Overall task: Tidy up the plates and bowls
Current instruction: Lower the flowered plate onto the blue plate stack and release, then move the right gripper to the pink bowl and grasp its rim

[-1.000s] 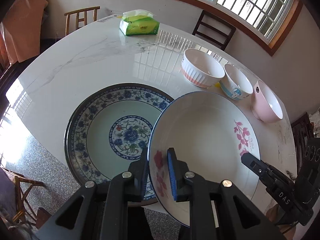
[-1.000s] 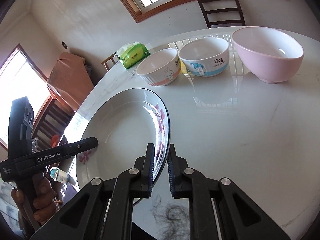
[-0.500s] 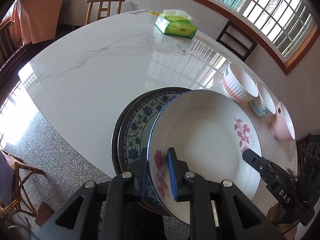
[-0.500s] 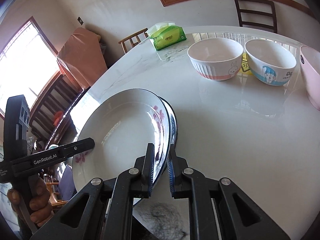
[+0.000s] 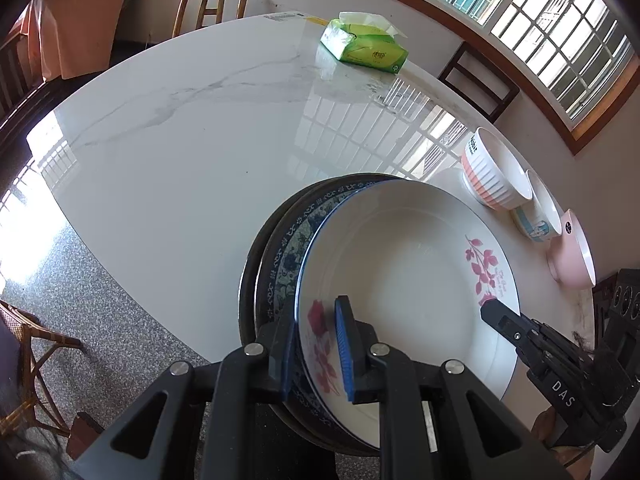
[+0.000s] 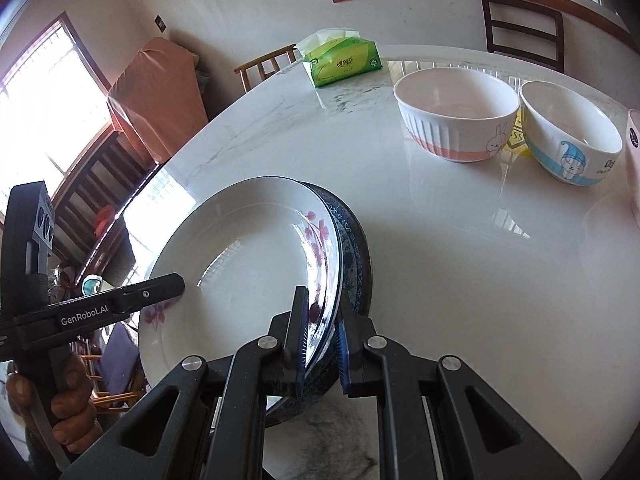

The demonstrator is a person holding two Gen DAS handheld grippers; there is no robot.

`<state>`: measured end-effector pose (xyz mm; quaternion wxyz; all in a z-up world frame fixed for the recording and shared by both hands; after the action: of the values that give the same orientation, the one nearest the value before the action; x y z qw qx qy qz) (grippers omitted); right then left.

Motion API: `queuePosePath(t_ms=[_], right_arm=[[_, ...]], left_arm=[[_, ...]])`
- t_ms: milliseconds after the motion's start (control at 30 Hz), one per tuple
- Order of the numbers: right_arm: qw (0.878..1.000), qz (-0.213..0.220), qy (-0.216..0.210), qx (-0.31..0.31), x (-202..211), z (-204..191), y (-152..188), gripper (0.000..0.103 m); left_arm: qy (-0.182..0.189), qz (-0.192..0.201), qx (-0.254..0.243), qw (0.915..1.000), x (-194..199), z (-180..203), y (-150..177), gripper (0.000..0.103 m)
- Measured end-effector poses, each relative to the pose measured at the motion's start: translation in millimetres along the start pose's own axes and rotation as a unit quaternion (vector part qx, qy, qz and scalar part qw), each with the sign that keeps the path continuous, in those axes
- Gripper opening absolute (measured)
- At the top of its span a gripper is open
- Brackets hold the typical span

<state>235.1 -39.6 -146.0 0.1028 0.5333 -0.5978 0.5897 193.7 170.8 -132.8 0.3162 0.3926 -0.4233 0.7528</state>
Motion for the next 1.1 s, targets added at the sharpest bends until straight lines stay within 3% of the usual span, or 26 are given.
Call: queuePosePath(t_ms=[133,400,633,800,933,1033,1100], right_arm=[[1.0,0.0,-0.003,-0.001,-3.5,-1.1,2.2,0.013],[1.0,0.003,-0.01,-0.001,-7.3,-5.2,2.7,0.014],[1.0,0.014,-0.023,-0.009,-5.2,-5.5,1.6,0.023],[0.999,0.044,-0.011,-0.006,7.0,1.3,-2.3,0.027],[0.994,0.105,0.021,-0.028,35.4,30.8,-12.4,0.027],[0.99,0.104,0.091,-0.017,39.9,56.6,-16.3,0.025],[0.989,0.097,0.112,-0.006,36.2,64.4,-16.3,0.022]], left_arm=[[-0.005,0.011,-0.006,0.9999,1.3,-0.8,-2.2,0.019],[0.023,0.009,0.008,0.9997,2.2,-5.2,-5.6,0.022],[-0.006,0.04,-0.01,0.9991,10.6,-4.8,-8.5,0.022],[-0.003,0.056,-0.008,0.9984,22.1,-5.5,-11.9,0.022],[0.0,0.049,-0.003,0.9988,19.5,-6.0,-6.6,0.031],[-0.002,0.044,-0.005,0.999,15.7,-4.6,-1.6,0.031],[-0.003,0.039,-0.005,0.9992,13.3,-3.3,1.3,0.031]])
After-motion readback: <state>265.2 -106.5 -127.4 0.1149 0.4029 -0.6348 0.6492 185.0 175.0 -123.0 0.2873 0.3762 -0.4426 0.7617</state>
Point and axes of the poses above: each gripper's, at about its wrist camera, not at the fingertips, and x roughly against the way its jaws point, z to its right, y to its underside, the point moved 10 cm from there along -x, roughly the way its jaws point, and after that the axes turned 6 degrees about x, right-handed, at the moved point
